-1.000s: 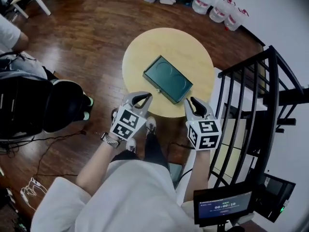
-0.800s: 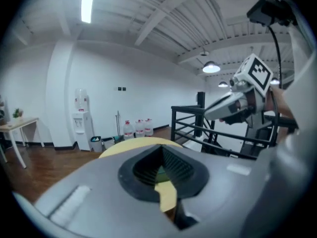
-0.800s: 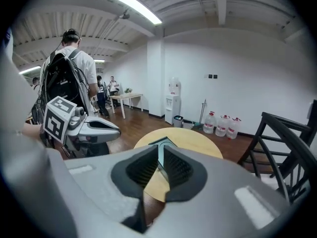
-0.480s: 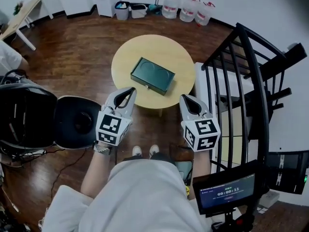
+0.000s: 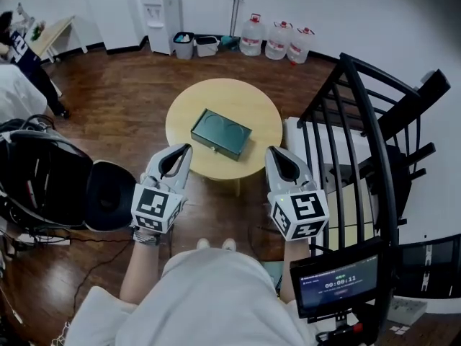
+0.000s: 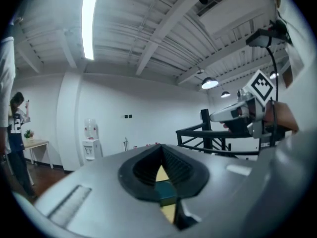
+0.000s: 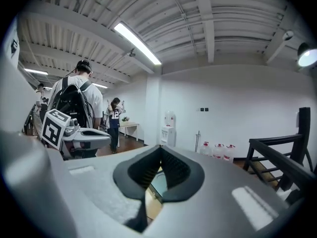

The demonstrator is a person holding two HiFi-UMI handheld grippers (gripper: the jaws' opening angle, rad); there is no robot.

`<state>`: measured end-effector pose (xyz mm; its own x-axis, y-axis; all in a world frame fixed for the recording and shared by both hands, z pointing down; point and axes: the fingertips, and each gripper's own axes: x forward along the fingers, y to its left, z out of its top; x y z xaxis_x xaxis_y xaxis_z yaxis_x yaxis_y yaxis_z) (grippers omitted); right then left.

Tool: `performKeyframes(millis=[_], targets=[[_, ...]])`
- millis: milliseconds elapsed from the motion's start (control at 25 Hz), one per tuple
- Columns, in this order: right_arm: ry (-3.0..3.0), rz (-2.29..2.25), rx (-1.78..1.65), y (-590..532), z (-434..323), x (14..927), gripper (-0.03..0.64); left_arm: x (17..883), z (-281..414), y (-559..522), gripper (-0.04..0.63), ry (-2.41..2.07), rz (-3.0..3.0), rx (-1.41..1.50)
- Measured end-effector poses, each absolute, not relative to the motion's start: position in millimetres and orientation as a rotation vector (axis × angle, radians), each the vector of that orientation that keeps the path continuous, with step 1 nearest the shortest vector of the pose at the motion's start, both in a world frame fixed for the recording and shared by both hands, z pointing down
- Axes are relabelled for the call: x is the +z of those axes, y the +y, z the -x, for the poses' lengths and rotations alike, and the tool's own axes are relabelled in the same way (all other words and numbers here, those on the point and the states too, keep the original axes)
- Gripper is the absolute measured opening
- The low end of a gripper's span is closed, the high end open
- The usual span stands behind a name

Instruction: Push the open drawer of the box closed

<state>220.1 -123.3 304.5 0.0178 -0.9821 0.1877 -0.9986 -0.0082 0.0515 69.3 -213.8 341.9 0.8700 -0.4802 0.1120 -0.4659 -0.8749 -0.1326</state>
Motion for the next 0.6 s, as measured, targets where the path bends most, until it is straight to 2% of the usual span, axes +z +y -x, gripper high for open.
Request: performKeyframes(millis=[600], targets=[[-1.977, -2.152, 0.219, -99, -199, 320, 0.005, 360, -54, -198, 0.008, 0.635, 2.991, -0.293]])
